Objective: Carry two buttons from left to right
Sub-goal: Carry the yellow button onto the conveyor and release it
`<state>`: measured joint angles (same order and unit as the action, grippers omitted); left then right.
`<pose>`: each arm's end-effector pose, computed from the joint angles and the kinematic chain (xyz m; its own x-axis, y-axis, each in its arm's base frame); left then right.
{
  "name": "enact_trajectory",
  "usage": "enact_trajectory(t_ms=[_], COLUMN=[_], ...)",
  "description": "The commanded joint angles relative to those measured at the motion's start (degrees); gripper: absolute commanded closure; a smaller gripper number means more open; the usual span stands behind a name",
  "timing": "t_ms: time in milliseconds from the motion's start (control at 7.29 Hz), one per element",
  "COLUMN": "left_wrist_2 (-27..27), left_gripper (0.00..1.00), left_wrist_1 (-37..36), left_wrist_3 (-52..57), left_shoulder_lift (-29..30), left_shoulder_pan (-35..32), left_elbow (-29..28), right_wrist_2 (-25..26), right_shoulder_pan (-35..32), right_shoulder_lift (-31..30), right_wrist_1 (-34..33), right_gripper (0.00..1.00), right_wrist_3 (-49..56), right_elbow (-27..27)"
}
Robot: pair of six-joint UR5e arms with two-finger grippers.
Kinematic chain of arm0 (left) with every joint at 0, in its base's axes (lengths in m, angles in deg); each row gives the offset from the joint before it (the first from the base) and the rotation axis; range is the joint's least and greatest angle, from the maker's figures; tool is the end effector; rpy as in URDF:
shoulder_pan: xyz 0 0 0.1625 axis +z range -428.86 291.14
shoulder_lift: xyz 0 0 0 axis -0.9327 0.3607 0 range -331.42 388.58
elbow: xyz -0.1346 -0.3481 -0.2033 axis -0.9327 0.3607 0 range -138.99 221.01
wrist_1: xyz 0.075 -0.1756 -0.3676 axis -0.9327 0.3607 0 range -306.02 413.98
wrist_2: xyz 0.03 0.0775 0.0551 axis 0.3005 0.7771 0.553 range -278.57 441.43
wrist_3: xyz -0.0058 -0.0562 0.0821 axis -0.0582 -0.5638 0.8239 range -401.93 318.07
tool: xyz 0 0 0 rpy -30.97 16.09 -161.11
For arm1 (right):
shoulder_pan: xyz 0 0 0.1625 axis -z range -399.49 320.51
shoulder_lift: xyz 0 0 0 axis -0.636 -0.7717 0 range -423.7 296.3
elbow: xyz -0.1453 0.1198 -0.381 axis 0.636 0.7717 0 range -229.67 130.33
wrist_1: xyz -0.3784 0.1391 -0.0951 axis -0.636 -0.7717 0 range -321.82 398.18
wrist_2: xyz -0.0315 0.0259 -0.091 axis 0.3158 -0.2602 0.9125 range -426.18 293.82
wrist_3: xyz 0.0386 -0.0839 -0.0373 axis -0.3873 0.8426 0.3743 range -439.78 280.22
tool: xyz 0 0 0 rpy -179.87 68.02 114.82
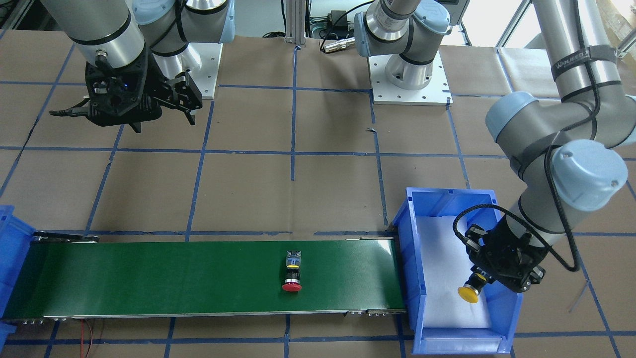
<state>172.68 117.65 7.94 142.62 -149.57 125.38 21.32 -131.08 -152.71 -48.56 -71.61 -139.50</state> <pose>-0.0233 -0.6703 0.3418 -0.7579 0.6414 -0.1193 0.6509 0.7557 -0.0723 0.1512 -0.4879 0.4754 -0.9847 -0.1661 -0.0532 -0.1693 0.9835 0.0641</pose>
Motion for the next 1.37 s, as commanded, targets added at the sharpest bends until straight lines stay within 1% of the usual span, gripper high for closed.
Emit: enact_trajectory(t_ms=[0,137,274,411,548,685,823,960,1097,1234], left_wrist_2=[-0.4,-0.7,0.0,0.0,0.0,-0.5,-0.6,-0.4,-0.3,-0.8], left_gripper=[0.88,0.88,0.88,0.88,0.86,0.86,0.84,0.77,0.01,0.0], left_wrist_1=[1.8,2.1,4.5,4.9,4.5,4.5,4.8,4.1,3.8,3.8], left_wrist_3=[-29.6,-44.8,-51.8,-54.6,-55.1,-55.1,-55.1,-55.1,-55.1,-55.0], left_shoulder_lift=[-2.0,-0.6,1.6,3.4,6.0,7.2,7.3,6.7,6.6,6.3], left_shoulder_pan=[-5.2,-8.8,-13.3,-15.1,-16.0,-16.6,-17.4,-17.6,-17.6,-17.6], left_elbow=[-0.8,-3.0,-5.4,-5.9,-5.4,-5.3,-4.1,-2.4,-2.4,-2.5], right_wrist_2=[0.0,0.1,0.2,0.2,0.2,0.1,0.2,0.2,0.2,0.2], right_shoulder_pan=[0.0,0.0,0.0,0.1,0.1,0.1,0.1,0.1,0.1,0.1], right_shoulder_lift=[0.0,0.1,0.0,0.0,0.1,0.0,0.0,0.0,0.0,0.0], right_wrist_1=[0.1,0.2,0.3,0.3,0.3,0.3,0.5,0.5,0.5,0.4], right_gripper=[0.0,0.0,0.0,0.0,0.0,0.0,0.0,0.0,0.0,0.0], right_wrist_3=[0.0,0.0,0.0,0.0,0.1,0.1,0.1,0.1,0.1,0.1], right_elbow=[0.0,-0.1,-0.1,-0.1,-0.1,-0.1,-0.1,-0.1,-0.1,-0.1])
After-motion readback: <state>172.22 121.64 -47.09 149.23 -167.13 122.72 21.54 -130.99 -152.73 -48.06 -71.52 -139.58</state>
